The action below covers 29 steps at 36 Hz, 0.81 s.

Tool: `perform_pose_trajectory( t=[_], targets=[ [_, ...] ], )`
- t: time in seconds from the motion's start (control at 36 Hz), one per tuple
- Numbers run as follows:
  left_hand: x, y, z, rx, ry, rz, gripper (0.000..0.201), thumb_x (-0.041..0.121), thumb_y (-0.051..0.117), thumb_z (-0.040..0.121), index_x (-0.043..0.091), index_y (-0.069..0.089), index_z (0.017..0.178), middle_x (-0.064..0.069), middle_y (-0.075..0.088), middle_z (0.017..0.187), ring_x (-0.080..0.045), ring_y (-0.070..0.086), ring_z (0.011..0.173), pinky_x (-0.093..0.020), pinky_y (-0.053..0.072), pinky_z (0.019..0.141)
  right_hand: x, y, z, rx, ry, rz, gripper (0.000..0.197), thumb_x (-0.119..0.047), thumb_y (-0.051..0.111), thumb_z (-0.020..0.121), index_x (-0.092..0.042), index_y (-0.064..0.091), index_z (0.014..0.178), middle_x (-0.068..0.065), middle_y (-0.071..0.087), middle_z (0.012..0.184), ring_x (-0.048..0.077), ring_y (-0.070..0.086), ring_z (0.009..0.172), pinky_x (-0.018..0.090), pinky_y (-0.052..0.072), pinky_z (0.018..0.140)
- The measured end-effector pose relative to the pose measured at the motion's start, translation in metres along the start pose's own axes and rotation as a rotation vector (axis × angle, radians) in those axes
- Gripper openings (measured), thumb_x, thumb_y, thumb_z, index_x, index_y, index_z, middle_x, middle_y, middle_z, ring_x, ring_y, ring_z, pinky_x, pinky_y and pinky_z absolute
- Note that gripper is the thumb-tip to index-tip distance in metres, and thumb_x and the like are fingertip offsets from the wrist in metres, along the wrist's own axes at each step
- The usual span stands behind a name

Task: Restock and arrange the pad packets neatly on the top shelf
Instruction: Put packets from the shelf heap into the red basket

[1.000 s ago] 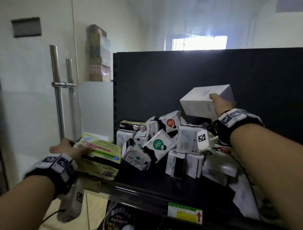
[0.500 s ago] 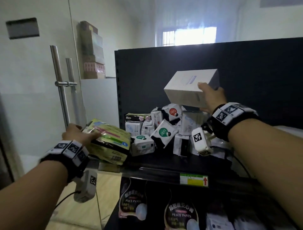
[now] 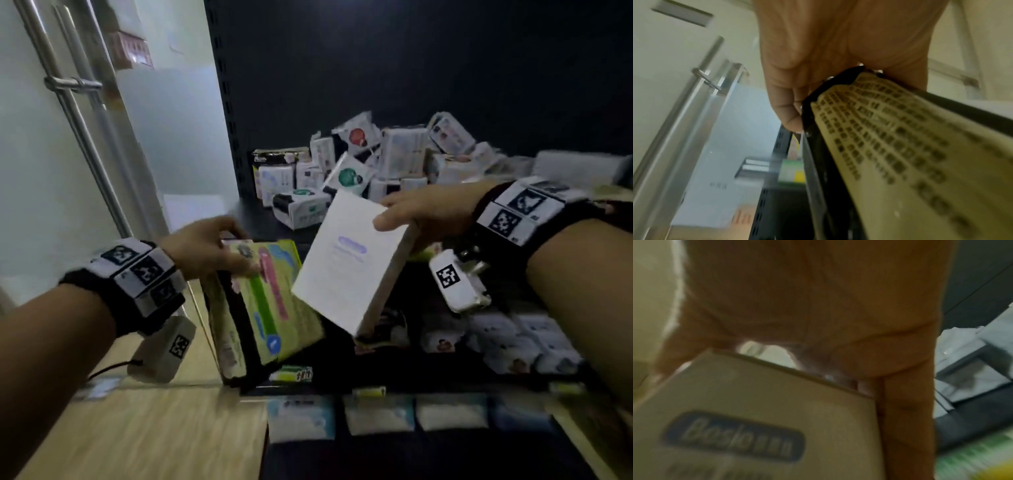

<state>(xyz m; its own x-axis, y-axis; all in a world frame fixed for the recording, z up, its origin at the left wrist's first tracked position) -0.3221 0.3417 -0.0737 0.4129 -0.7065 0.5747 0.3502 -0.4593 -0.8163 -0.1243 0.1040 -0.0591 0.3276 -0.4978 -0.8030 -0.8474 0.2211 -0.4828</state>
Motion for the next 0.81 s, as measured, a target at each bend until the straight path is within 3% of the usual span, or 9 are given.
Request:
perform_pose_trajectory(
  t=[0.06, 0.11, 0.19, 0.28, 0.39, 0.58, 0.64, 0.72, 0.81],
  targets=[
    [-0.008, 0.038, 0.001, -0.142, 0.014, 0.074, 0.047, 0.038, 0.086, 0.061, 0.028, 0.061, 0.098, 0.005, 0.063, 0.088, -0.011, 0.06, 0.077, -0.026, 0.05, 0.071, 0.018, 0.021, 0.002, -0.048, 0.093, -0.125, 0.052, -0.029, 0.069, 0.081, -0.024, 0.054, 0.131, 0.001, 0.062, 0.126, 0.025, 0.061, 0.11, 0.043, 0.05, 0.097],
    [-0.014, 0.078, 0.005, -0.243, 0.021, 0.136, 0.051, 0.04, 0.087, 0.059, 0.026, 0.061, 0.101, 0.004, 0.062, 0.089, -0.014, 0.06, 0.08, -0.029, 0.05, 0.075, 0.037, 0.04, 0.01, -0.087, 0.156, -0.247, 0.064, -0.03, 0.071, 0.082, -0.027, 0.045, 0.14, -0.005, 0.052, 0.129, 0.015, 0.057, 0.109, 0.036, 0.052, 0.092],
    [-0.032, 0.145, 0.005, -0.348, 0.019, 0.225, 0.061, 0.041, 0.086, 0.061, 0.023, 0.058, 0.112, 0.0, 0.056, 0.096, -0.023, 0.058, 0.097, -0.028, 0.046, 0.078, 0.085, 0.079, 0.031, -0.186, 0.222, -0.482, 0.077, -0.045, 0.07, 0.082, -0.029, 0.033, 0.147, -0.008, 0.042, 0.142, 0.01, 0.046, 0.116, 0.028, 0.043, 0.094],
    [-0.067, 0.23, -0.001, -0.495, 0.02, 0.352, 0.07, 0.042, 0.081, 0.068, 0.024, 0.049, 0.128, -0.009, 0.047, 0.127, -0.031, 0.05, 0.116, -0.037, 0.045, 0.089, 0.155, 0.124, 0.064, -0.224, 0.25, -0.646, 0.091, -0.055, 0.068, 0.079, -0.029, 0.02, 0.152, -0.006, 0.023, 0.157, 0.018, 0.029, 0.14, 0.034, 0.03, 0.11],
    [-0.124, 0.341, -0.018, -0.616, -0.084, 0.474, 0.066, 0.045, 0.076, 0.069, 0.028, 0.046, 0.126, -0.01, 0.04, 0.12, -0.033, 0.046, 0.109, -0.036, 0.042, 0.078, 0.283, 0.183, 0.11, -0.321, 0.408, -0.562, 0.103, -0.044, 0.074, 0.079, -0.024, 0.007, 0.154, 0.002, 0.011, 0.161, 0.026, 0.019, 0.146, 0.041, 0.027, 0.115],
    [-0.214, 0.503, -0.049, -0.747, -0.177, 0.555, 0.082, 0.047, 0.066, 0.079, 0.027, 0.022, 0.145, -0.01, 0.026, 0.138, -0.034, 0.027, 0.128, -0.044, 0.043, 0.097, 0.478, 0.272, 0.158, -0.229, 0.514, -0.633, 0.112, -0.045, 0.078, 0.071, -0.013, 0.008, 0.152, 0.012, 0.024, 0.154, 0.032, 0.031, 0.139, 0.044, 0.036, 0.108],
    [-0.235, 0.543, -0.062, -0.745, -0.144, 0.575, 0.073, 0.048, 0.06, 0.082, 0.025, 0.026, 0.143, -0.01, 0.03, 0.133, -0.032, 0.028, 0.126, -0.043, 0.044, 0.095, 0.528, 0.302, 0.164, -0.223, 0.496, -0.675, 0.11, -0.048, 0.078, 0.07, -0.014, 0.012, 0.151, 0.01, 0.03, 0.15, 0.032, 0.035, 0.136, 0.043, 0.037, 0.107],
    [-0.263, 0.601, -0.08, -0.787, -0.035, 0.626, 0.062, 0.047, 0.053, 0.085, 0.022, 0.035, 0.138, -0.011, 0.037, 0.124, -0.031, 0.034, 0.118, -0.038, 0.044, 0.089, 0.596, 0.351, 0.17, -0.358, 0.504, -0.7, 0.118, -0.044, 0.077, 0.074, -0.013, -0.005, 0.153, 0.009, 0.012, 0.159, 0.029, 0.02, 0.145, 0.04, 0.025, 0.114],
    [-0.275, 0.647, -0.092, -0.831, 0.192, 0.704, 0.061, 0.048, 0.068, 0.073, 0.022, 0.056, 0.126, -0.013, 0.054, 0.109, -0.032, 0.053, 0.099, -0.036, 0.048, 0.073, 0.65, 0.39, 0.174, -0.467, 0.494, -0.708, 0.116, -0.038, 0.074, 0.08, -0.014, -0.013, 0.152, 0.008, 0.0, 0.161, 0.029, 0.01, 0.148, 0.038, 0.018, 0.119]
  ],
)
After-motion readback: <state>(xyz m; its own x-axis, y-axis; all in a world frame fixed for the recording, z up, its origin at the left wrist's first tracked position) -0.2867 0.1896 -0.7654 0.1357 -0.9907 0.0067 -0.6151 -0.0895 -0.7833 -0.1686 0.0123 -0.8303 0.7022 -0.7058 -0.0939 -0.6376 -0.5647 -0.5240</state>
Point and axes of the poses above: each hand's wrist, its own z-axis towards the middle knuckle, its own y-axis out of the palm, x = y × z, the point moved 5 cm from there along z, towards the middle knuckle
